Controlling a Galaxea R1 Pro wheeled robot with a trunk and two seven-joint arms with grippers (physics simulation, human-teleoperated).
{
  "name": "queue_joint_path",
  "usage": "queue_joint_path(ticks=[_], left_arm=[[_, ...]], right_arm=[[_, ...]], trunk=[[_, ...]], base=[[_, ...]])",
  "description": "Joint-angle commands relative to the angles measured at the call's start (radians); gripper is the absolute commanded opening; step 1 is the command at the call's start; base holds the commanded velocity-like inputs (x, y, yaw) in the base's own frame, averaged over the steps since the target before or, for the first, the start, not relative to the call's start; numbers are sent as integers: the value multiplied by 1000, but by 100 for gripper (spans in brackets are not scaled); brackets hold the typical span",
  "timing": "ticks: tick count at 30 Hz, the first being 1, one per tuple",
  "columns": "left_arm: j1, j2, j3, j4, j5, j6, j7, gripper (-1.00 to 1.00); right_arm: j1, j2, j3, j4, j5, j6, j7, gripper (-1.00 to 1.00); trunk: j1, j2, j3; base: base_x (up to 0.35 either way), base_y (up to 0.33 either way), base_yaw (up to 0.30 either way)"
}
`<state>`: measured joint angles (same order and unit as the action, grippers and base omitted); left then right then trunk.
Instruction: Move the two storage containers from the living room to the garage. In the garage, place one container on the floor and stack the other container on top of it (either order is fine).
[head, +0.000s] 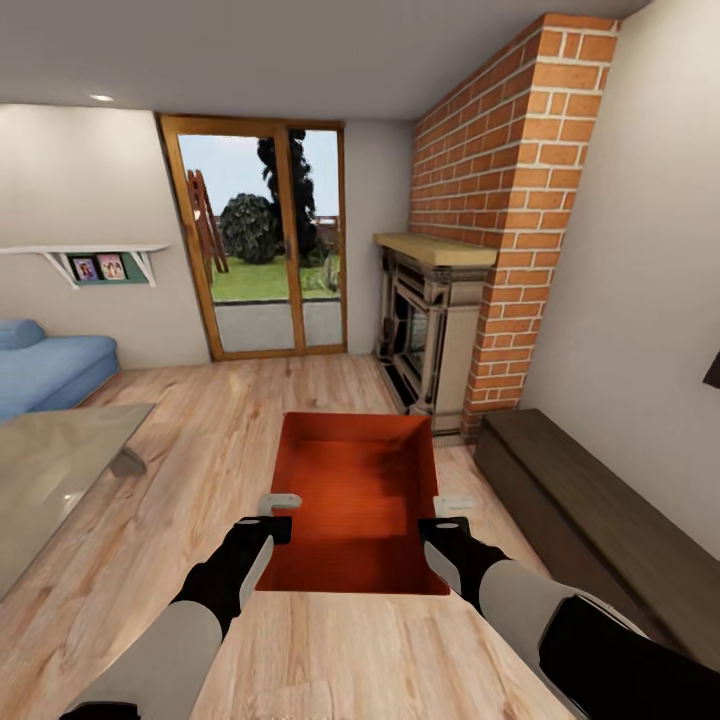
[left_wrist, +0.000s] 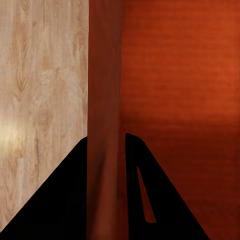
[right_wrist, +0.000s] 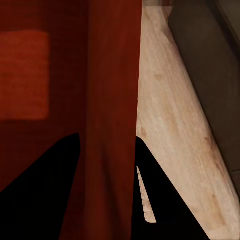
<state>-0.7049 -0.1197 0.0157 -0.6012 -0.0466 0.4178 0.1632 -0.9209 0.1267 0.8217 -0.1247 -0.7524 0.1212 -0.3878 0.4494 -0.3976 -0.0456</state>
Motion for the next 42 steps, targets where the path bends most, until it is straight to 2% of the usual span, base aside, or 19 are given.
queue_joint_path(ticks=[1,8,19,42], left_arm=[[-1,-17,6,1,2,6,-1,-100],[-1,-17,6,1,2,6,-1,-100],[-1,-16,6,0,2,6,-1,-100],[-1,-16,6,0,2,6,-1,-100]], right_arm=[[-1,2,51,-30,21,-52,-3,-100],[-1,2,52,-30,21,-52,-2,-100],[-1,2,52,-30,21,-51,-5,-100],[-1,2,53,-30,21,-51,-6,-100]], trunk=[[1,-2,-3],[1,-2,-10],[1,-2,-12],[1,-2,-12]], base=[[0,0,251],[0,0,246],[0,0,103],[0,0,296]])
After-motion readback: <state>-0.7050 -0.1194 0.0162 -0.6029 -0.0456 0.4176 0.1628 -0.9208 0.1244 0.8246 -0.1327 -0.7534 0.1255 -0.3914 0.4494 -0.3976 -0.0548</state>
